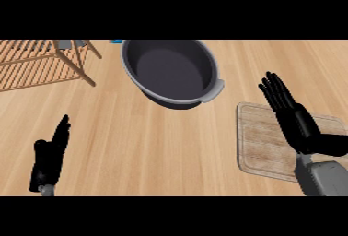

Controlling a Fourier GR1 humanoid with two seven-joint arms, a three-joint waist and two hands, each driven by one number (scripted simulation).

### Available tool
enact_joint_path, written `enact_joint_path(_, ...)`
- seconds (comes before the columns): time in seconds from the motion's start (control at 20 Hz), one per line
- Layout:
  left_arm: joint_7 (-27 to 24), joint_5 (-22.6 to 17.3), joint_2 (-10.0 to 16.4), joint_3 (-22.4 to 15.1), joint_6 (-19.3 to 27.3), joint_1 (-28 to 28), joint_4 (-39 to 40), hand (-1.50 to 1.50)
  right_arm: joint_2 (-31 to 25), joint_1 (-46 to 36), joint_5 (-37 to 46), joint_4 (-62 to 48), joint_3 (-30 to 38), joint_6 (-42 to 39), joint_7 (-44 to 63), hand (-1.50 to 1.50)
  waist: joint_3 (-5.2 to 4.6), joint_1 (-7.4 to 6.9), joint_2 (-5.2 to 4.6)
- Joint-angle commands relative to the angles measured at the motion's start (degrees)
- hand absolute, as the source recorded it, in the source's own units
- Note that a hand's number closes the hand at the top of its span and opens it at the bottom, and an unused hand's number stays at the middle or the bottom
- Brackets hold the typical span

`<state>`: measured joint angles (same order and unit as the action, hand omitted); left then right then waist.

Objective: Pick the lemon from the cutting board and place it in the pot

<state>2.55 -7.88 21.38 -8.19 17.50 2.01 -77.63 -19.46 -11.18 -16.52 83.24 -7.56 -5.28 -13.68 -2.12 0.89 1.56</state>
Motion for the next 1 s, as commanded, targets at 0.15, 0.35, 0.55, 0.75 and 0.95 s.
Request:
enact_joint_path(0.15, 2.30, -2.76, -4.44, -1.90, -1.91, -6.47, -8.19, 0.00, -5.39, -3.97, -10.78, -2.67, 9.26, -5.46, 8.88, -1.50, 2.15, -0.57, -1.52)
enact_joint_path(0.35, 2.61, -4.85, -4.74, -1.92, -3.27, -6.76, -10.43, 0.00, -21.98, -1.11, 13.31, -6.09, 7.66, 2.62, 7.49, 1.50, 1.31, 1.30, -1.56)
enact_joint_path(0.55, 6.52, -6.19, -5.64, -1.75, -2.63, -8.49, -12.76, 0.00, -14.36, 7.10, 12.76, -3.70, 15.65, 13.70, -10.47, -1.50, 2.26, 1.46, -1.25)
enact_joint_path(0.75, 10.69, -7.01, -4.98, -1.50, -2.89, -8.15, -16.58, 0.00, -20.57, 18.76, 10.12, 8.77, 20.49, 8.86, -9.95, -1.50, 2.08, 1.33, -1.02)
enact_joint_path(0.95, 12.86, -6.11, -3.87, -1.03, -1.70, -7.55, -19.22, 0.00, -29.10, 24.03, 14.09, 11.13, 24.22, 7.11, -1.71, -1.50, 2.03, 1.01, -1.05)
